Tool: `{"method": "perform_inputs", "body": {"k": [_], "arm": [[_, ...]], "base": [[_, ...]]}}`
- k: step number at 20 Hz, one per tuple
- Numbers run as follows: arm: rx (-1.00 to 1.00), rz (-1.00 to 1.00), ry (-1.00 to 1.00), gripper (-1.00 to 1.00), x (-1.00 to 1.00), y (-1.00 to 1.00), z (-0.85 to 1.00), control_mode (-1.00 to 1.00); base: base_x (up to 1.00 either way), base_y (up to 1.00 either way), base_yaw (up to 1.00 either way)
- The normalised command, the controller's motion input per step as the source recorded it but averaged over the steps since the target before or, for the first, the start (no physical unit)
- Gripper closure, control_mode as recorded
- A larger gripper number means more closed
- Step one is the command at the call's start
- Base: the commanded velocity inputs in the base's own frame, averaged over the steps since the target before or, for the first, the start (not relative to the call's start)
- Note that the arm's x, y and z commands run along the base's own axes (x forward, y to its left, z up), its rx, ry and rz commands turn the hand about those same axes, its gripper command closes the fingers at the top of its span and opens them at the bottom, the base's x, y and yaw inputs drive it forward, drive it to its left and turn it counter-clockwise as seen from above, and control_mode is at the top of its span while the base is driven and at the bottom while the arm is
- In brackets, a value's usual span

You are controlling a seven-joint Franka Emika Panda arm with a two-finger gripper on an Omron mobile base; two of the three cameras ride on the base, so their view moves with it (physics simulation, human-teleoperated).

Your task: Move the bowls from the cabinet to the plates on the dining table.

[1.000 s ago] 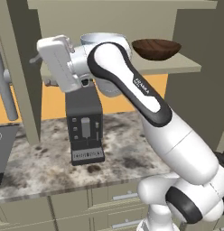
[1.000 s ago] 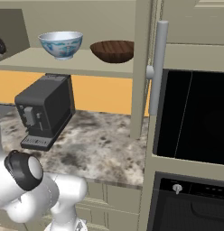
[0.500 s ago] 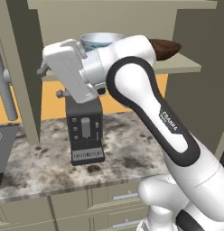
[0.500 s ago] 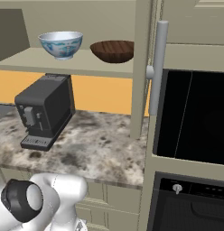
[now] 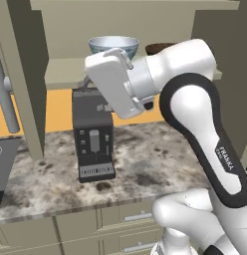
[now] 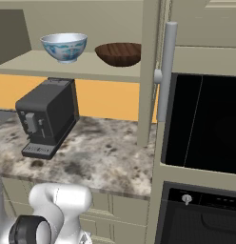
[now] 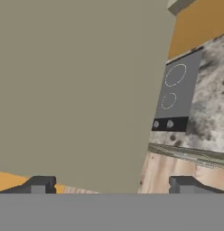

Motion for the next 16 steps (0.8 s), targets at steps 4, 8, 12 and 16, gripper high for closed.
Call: {"method": "perform_inputs", "body": {"k": [4, 8, 12, 16], "arm": [[-0.05, -0.06, 0.01, -1.00, -0.10, -0.41, 0.30, -1.00], [-0.08, -0.05, 0.00, -1.00, -0.13, -0.36, 0.37, -1.00], [-0.17, -0.06, 0.00, -1.00, -0.28, -0.45, 0.08, -1.00], [-0.17, -0.08, 0.00, -1.00, -0.61, -0.54, 0.00, -1.00]], "base": [[0.00, 0.00, 0.00], [0.00, 0.00, 0.00], [0.00, 0.00, 0.00], [0.00, 0.00, 0.00]]}}
